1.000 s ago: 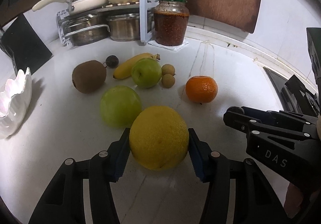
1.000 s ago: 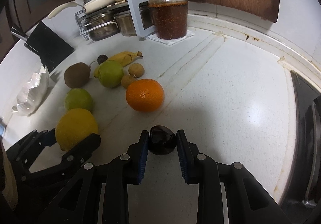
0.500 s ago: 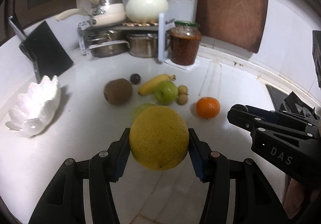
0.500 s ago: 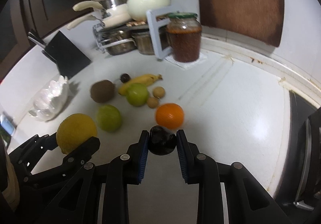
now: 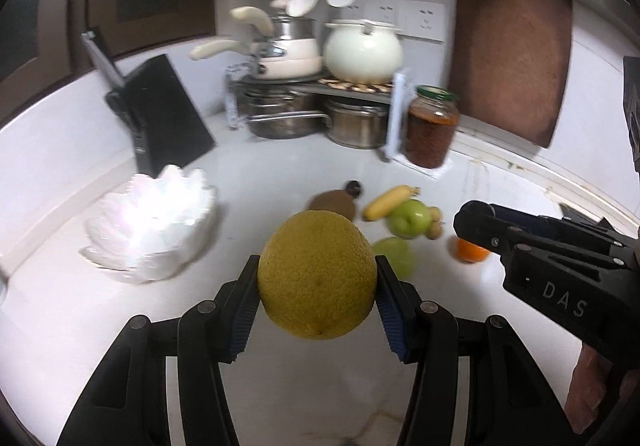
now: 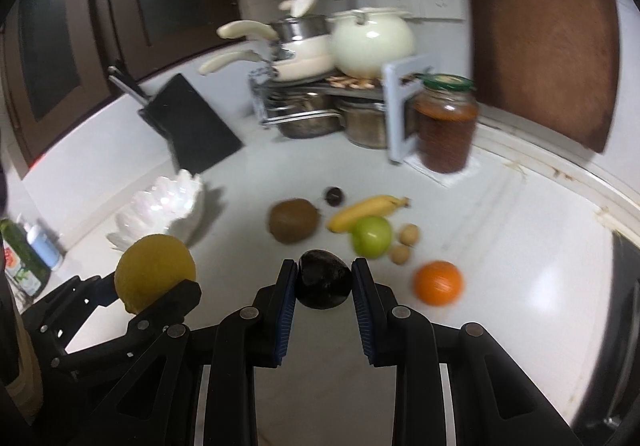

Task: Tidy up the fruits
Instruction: 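Carry both fruits into the white bowl and open both tools to release them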

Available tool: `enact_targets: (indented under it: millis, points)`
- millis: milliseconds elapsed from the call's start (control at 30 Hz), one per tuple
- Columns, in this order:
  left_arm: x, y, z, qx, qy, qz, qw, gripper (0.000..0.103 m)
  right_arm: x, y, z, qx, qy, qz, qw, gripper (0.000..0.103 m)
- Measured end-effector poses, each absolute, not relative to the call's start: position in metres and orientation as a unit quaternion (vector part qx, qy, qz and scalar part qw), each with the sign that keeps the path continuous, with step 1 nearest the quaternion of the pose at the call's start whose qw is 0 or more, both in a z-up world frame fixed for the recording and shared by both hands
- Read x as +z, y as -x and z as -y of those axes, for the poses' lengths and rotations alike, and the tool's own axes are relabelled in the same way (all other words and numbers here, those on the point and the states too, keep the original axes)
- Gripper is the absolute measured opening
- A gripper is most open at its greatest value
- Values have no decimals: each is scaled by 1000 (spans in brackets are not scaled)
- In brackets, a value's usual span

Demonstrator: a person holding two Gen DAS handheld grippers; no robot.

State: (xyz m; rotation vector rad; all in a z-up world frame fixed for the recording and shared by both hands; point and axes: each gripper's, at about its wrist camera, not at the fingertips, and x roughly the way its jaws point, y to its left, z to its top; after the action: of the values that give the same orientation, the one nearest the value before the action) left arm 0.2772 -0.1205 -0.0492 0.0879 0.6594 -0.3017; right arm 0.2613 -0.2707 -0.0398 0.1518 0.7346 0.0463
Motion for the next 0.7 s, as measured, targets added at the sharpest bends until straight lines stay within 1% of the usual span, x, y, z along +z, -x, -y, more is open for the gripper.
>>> enact_targets:
  millis: [433, 700]
  points:
    - [-32, -299, 25, -67, -37, -319, 945, 53, -26, -319, 177, 114, -64, -340, 931, 29]
    - [-33, -326, -15, -30, -46, -317, 947, 53, -28, -362, 126, 156, -49, -344, 925, 29]
